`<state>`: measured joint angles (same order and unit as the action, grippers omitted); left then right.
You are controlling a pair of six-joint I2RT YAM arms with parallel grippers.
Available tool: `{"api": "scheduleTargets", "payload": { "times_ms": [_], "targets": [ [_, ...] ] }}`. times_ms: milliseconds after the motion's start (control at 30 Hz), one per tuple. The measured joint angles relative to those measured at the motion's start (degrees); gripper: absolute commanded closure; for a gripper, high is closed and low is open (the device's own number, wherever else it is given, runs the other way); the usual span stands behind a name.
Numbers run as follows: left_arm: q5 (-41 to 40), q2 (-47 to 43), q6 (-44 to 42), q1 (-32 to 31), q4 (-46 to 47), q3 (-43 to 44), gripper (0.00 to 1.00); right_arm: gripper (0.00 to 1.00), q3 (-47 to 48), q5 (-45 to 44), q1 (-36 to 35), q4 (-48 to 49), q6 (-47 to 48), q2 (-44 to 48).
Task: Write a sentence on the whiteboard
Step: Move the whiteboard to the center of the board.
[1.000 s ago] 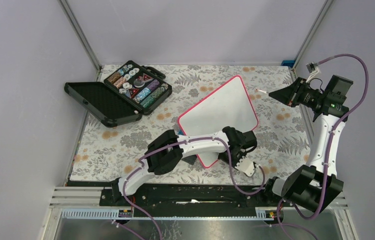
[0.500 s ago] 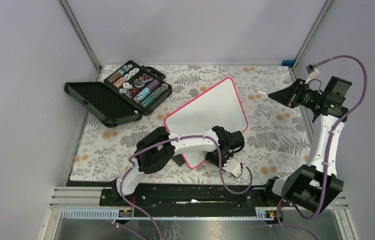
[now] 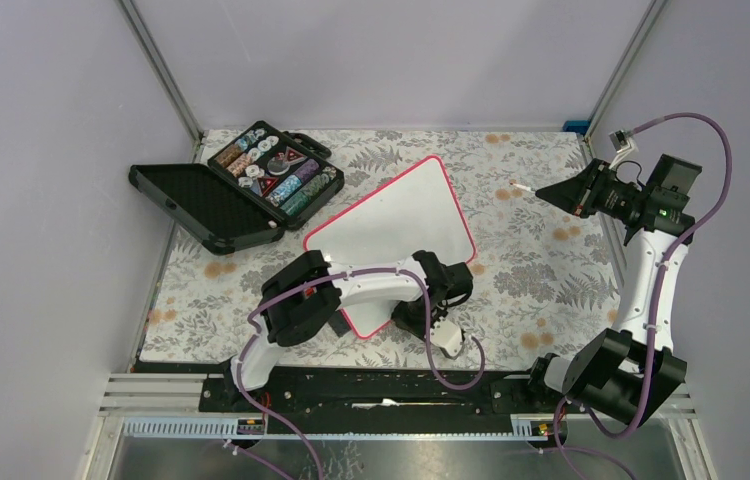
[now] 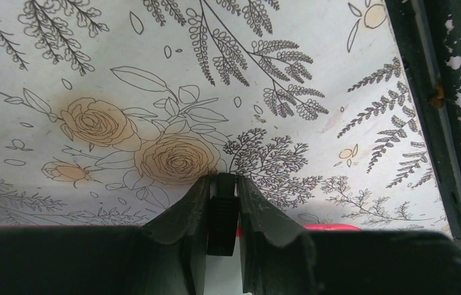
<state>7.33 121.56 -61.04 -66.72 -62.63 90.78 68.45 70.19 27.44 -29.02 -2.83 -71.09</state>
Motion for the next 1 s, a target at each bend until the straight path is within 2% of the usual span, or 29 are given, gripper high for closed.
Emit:
{"api": "scheduleTargets", "payload": {
  "times_ms": [100,233,333,433,500,733,1000],
  "targets": [
    [0.0,0.5,0.0,0.0,-0.9,1.1,0.91,1.00,0.0,0.0,0.0,0.0,0.0,0.0],
    [0.0,2.1,0.5,0.0,-3.1,3.6,0.72,1.00,-0.1,0.0,0.0,0.0,0.0,0.0],
    [0.2,3.2,1.4,0.0,-4.3,5.1,0.50,1.00,-0.1,0.0,0.0,0.0,0.0,0.0],
    [0.1,3.6,2.9,-0.3,-6.3,5.8,0.19,1.00,-0.1,0.0,0.0,0.0,0.0,0.0],
    [0.2,3.6,4.0,-0.5,-7.5,6.4,0.04,1.00,-0.1,0.0,0.0,0.0,0.1,0.0],
    [0.1,2.4,8.6,-0.5,-6.1,9.7,0.01,1.00,-0.1,0.0,0.0,0.0,0.2,-0.5],
    [0.7,-9.4,18.4,2.3,-3.7,11.3,0.01,1.00,0.2,0.0,0.0,-0.1,0.4,-1.5]
  ]
}}
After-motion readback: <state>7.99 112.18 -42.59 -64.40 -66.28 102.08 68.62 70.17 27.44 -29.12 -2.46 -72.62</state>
